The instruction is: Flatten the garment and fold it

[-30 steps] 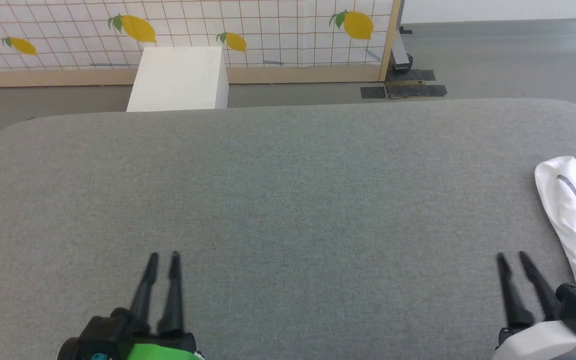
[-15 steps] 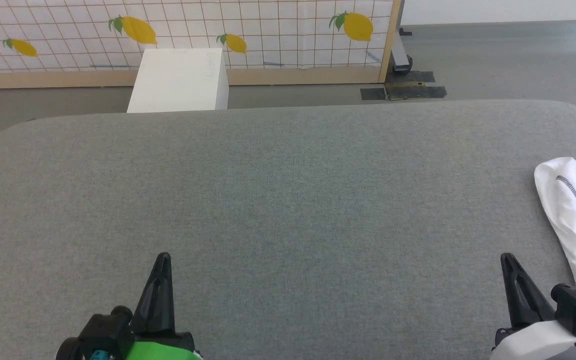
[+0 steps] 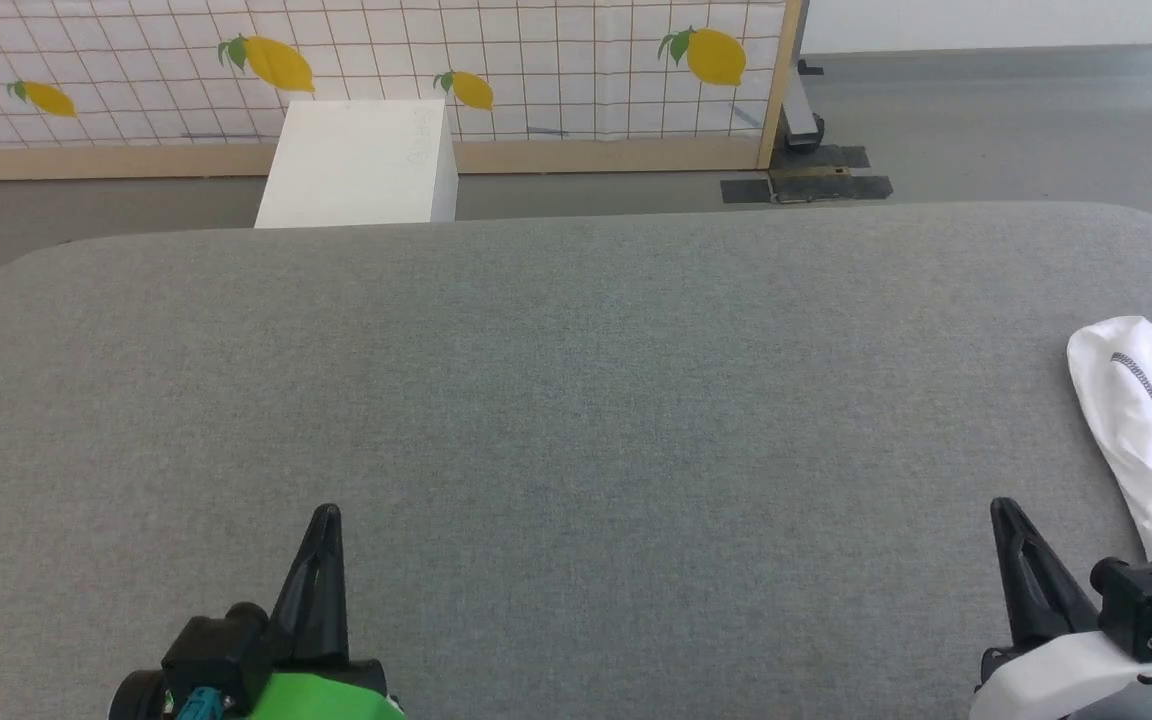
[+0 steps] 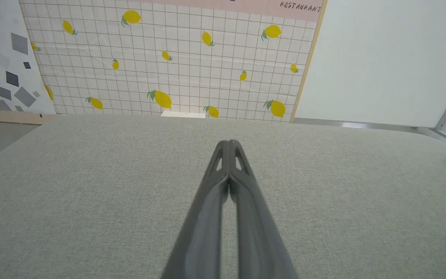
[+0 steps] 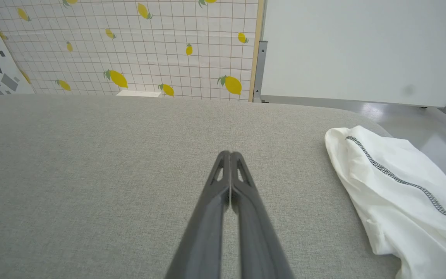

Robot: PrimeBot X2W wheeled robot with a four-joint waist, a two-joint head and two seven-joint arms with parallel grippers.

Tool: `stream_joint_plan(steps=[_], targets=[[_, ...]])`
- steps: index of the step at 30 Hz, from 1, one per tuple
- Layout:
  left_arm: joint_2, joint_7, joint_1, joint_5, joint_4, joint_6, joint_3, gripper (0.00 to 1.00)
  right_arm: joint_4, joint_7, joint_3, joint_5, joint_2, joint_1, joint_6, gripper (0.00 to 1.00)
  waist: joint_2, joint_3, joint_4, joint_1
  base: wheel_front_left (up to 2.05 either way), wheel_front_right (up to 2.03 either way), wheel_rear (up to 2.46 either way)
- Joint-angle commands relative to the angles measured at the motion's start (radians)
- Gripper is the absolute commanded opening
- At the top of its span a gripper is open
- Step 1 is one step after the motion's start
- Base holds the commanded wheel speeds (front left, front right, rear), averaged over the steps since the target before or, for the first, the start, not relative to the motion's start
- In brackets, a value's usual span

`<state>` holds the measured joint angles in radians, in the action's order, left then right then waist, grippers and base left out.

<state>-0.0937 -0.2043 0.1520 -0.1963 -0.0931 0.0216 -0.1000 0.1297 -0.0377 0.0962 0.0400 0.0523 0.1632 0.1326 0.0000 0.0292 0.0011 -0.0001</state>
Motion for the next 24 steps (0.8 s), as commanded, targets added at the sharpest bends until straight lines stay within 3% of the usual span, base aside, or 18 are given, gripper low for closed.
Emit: stream_joint_plan(steps=[1,24], targets=[[0.006,0.005,-0.022,0.018,0.005,-0.005,0.007,0.0,-0.006,0.007,-0.005,-0.007,0.0,-0.017,0.0,0.0,0.0,0.0,0.0,0.0001,0.0,0.0,0.0],[0.015,0.052,-0.052,0.06,0.026,-0.009,0.029,0.0,-0.035,0.014,-0.026,-0.014,-0.001,-0.052,-0.001,0.0,0.0,-0.007,0.0,0.0001,0.0,0.0,0.0]])
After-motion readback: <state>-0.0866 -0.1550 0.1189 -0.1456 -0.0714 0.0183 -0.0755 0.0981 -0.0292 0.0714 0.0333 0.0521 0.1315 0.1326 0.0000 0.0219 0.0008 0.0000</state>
